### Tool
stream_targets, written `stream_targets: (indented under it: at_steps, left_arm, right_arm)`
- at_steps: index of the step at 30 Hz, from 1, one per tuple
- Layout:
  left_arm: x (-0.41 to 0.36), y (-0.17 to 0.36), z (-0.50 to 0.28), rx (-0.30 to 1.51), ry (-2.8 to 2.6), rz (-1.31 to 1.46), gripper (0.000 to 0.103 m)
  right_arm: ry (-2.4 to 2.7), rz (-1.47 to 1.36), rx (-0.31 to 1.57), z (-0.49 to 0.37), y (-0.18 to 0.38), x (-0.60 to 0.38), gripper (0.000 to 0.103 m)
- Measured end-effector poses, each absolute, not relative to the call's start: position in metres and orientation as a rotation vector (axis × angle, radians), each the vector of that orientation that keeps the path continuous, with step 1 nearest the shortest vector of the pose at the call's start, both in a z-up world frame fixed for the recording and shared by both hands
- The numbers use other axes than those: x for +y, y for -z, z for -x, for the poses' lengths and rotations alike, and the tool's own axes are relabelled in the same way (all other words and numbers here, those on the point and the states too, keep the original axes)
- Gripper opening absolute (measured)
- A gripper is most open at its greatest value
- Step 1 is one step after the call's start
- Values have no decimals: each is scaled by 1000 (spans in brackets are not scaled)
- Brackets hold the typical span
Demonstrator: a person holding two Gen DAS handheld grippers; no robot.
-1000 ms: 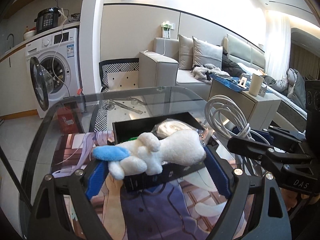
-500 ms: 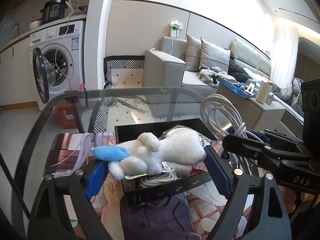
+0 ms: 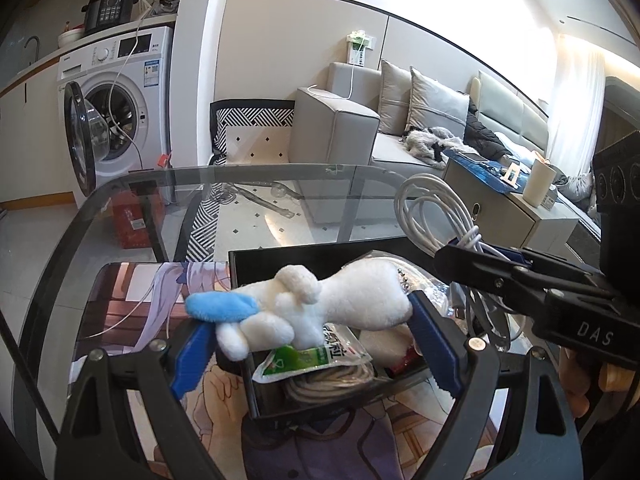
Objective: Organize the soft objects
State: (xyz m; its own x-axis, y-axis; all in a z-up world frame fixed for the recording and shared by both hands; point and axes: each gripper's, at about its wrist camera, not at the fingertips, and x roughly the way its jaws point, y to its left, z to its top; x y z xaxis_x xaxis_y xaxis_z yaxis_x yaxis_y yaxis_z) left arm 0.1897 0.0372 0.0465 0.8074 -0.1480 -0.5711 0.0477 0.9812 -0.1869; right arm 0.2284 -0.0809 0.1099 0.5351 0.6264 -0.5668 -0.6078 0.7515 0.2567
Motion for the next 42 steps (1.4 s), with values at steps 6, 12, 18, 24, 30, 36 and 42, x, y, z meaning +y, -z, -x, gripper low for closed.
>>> stream_targets:
  at_steps: [6, 12, 18, 24, 30, 36, 42]
  left_arm:
    - [37, -40, -198, 645, 103, 163, 89]
    - [35, -35, -203, 654, 91, 139, 89]
    - [31, -32, -203, 652, 78, 94, 90]
    - [31, -32, -202, 667, 88, 91, 91]
    - [31, -35, -197, 676, 113, 102, 99]
    - [31, -41, -183, 652, 103, 74, 103]
    - [32, -46, -163, 615, 90, 55, 103]
  right_arm:
    - [-726, 33, 730, -242, -95, -68, 29]
    - [-725, 36, 753, -253, -86, -67, 29]
    - [-750, -5, 775, -262, -83, -67, 29]
    - [-760, 15, 752, -258, -87, -64, 34]
    - [-720, 65, 701, -241, -98, -75, 62]
    - [-677, 98, 634, -212, -109, -92, 88]
    - [-632, 86, 566, -182, -115, -106, 102]
